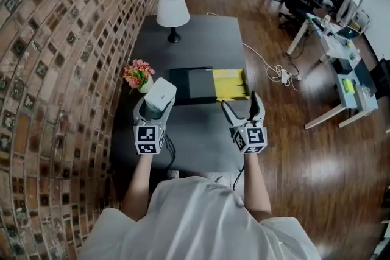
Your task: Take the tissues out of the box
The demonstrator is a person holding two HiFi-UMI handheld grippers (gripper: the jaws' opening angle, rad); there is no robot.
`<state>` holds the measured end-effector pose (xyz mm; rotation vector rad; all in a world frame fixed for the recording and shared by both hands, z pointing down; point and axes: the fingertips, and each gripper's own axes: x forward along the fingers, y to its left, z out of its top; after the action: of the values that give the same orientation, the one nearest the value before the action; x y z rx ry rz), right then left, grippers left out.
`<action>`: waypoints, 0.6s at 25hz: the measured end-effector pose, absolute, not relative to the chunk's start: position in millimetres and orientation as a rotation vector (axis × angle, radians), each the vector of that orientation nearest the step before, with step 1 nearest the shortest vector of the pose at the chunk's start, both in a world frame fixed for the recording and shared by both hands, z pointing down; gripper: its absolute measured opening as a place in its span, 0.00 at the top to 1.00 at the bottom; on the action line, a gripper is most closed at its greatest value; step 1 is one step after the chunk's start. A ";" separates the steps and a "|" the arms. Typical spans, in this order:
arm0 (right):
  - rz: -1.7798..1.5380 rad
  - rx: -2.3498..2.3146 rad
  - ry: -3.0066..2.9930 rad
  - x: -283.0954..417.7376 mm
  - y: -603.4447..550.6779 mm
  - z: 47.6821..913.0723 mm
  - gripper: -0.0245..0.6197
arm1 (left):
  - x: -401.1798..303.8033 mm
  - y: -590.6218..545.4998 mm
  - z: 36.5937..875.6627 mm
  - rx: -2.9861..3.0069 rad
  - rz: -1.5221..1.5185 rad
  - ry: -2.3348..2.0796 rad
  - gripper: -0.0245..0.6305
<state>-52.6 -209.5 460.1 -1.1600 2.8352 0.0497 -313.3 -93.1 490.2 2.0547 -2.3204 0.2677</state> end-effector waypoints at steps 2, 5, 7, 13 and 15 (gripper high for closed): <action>0.042 -1.215 2.796 -47.5 -203.6 462.1 0.19 | -308.5 -82.3 489.7 2.039 0.234 -2.330 0.40; 0.033 -1.250 2.778 -42.8 -191.6 464.9 0.19 | -301.8 -68.1 487.1 2.009 0.175 -2.350 0.40; 0.012 -1.255 2.773 -40.5 -182.5 467.2 0.19 | -298.2 -60.8 488.4 1.995 0.183 -2.370 0.40; 0.033 -1.283 2.799 -40.2 -162.9 482.2 0.19 | -293.5 -47.9 492.3 1.962 0.172 -2.399 0.40; 0.052 -1.287 2.816 -41.2 -158.4 485.4 0.19 | -291.5 -43.7 493.3 1.966 0.191 -2.407 0.40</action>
<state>-41.2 -158.4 485.4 -1.2870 2.8155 0.0523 -291.5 -43.7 493.3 1.9660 -2.4067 0.1907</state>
